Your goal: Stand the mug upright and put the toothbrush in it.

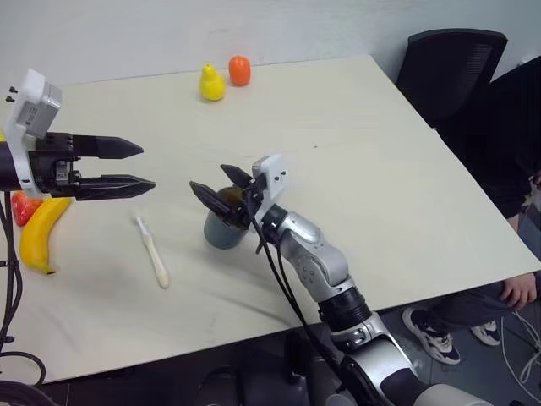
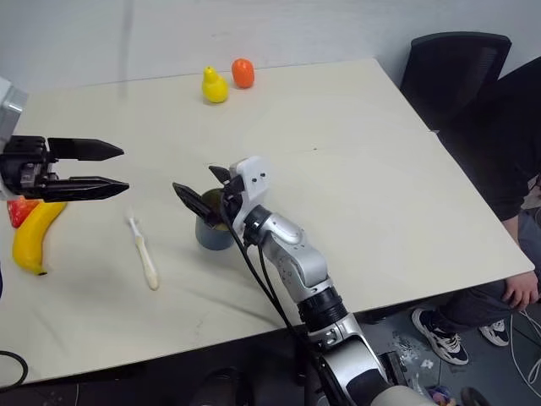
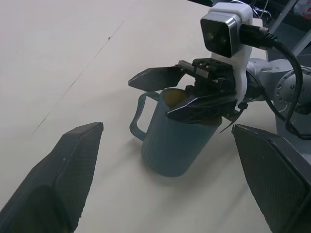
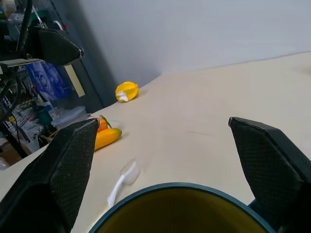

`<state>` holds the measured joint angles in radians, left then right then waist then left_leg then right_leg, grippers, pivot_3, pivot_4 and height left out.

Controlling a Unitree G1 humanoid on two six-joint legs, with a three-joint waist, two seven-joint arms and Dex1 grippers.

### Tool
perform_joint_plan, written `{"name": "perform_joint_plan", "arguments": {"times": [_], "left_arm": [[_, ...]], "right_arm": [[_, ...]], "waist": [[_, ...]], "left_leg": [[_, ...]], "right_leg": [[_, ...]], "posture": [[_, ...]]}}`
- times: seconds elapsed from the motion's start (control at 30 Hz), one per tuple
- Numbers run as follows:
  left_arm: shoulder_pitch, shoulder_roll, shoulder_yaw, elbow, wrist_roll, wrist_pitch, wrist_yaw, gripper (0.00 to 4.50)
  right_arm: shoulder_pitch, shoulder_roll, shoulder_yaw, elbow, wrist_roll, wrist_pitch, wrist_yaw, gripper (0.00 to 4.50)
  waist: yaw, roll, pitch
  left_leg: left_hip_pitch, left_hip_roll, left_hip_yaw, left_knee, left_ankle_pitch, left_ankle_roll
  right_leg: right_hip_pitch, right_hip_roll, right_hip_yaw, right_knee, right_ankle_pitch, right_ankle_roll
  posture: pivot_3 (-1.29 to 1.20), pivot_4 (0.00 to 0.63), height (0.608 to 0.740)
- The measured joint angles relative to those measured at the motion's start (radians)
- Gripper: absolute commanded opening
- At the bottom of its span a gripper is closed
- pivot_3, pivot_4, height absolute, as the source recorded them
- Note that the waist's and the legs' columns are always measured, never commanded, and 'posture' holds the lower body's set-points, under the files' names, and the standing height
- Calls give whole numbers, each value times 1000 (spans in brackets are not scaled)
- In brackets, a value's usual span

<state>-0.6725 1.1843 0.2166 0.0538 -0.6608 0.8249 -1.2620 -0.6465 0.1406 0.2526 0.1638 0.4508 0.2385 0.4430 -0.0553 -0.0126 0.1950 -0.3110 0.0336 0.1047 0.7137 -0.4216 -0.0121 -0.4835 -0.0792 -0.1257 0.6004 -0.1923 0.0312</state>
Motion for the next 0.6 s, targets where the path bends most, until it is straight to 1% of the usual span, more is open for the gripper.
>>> {"name": "perform_joint_plan", "arguments": {"times": [0.1,0.23,0.3,0.37,0.4,0.5,0.53,0.57,0.6], "left_arm": [[0,-8,-1,0,1,-9,2,4500],[-1,-38,-8,3,4,-20,10,4500],[-1,-54,-12,2,5,-21,19,4500],[-1,-71,-12,2,5,-22,28,4500],[-1,-80,-13,0,5,-24,33,4500],[9,-90,-11,-3,5,-13,73,4500],[12,-97,-7,-9,6,10,109,4500],[21,-104,2,-26,9,50,167,4500],[36,-104,10,-37,13,85,213,4500]], "right_arm": [[-62,0,-32,-15,28,47,-22,4460],[-202,4,-94,-108,75,96,-54,4460],[-260,20,-120,-154,100,126,-68,4460],[-295,12,-134,-195,114,161,-74,4460],[-307,-17,-131,-219,113,193,-72,4460],[-310,-157,-131,-270,97,279,-47,4460],[-301,-219,-130,-297,97,316,-27,4460],[-279,-315,-131,-350,102,365,9,4460],[-264,-379,-141,-381,111,402,34,4460]], "waist": [[0,0,0],[1,1,0],[0,1,1],[0,1,1],[1,1,1],[9,0,0],[14,0,0],[22,0,0],[25,0,0]], "left_leg": [[-3,0,-1,2,0,0],[-5,0,-2,1,0,0],[-5,0,-2,1,0,0],[-6,0,-2,1,0,0],[-6,0,-2,2,0,0],[-7,-1,-4,3,0,0],[-7,-1,-4,3,0,1],[-8,-1,-5,2,0,1],[-8,0,-6,2,0,1]], "right_leg": [[-2,0,-1,0,0,0],[-3,0,-2,0,0,0],[-3,0,-3,0,0,0],[-3,0,-4,0,0,0],[-3,0,-4,-1,0,0],[-3,-2,-3,-1,0,0],[-3,-2,-2,-1,0,0],[-3,-2,-2,-3,0,0],[-3,-2,-2,-3,0,0]], "posture": [[0,150,740],[0,150,740],[0,150,740],[0,150,740],[0,150,740],[0,150,740],[0,150,740],[0,150,740],[0,150,740]]}}
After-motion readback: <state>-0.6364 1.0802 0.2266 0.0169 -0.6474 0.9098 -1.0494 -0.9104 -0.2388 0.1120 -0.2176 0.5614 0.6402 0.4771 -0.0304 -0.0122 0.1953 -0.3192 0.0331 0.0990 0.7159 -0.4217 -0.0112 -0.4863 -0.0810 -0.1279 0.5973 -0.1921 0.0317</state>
